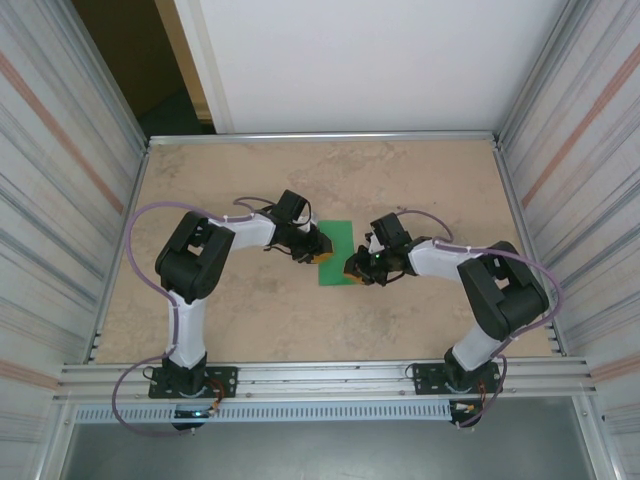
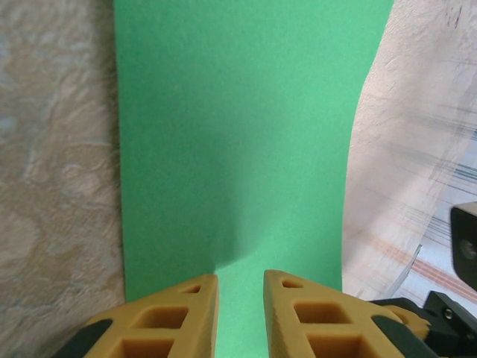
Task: Fold a paper plane with a square sheet of paper (pick it up from the middle)
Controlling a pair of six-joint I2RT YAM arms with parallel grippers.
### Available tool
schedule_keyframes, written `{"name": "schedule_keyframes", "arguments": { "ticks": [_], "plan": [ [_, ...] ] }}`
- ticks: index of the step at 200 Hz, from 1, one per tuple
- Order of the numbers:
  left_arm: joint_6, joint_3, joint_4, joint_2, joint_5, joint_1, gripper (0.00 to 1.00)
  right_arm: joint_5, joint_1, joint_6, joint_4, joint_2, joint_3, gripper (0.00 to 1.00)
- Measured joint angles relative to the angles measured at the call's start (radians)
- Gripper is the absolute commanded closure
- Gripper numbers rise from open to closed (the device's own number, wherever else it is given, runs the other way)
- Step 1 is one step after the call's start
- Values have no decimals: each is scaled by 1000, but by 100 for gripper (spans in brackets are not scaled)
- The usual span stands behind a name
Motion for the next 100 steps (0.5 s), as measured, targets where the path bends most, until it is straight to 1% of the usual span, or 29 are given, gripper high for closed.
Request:
{"name": "schedule_keyframes", "arguments": {
  "ticks": [41, 80, 100],
  "plan": [
    [0, 0, 0, 0, 0, 0, 76, 42, 0, 10, -10, -11, 0, 84],
    [5, 0, 0, 0, 4, 0, 75, 46, 0, 21, -21, -11, 0, 94],
    [22, 0, 0, -1, 7, 0, 74, 48, 0, 33, -26, -13, 0, 97]
  ]
}}
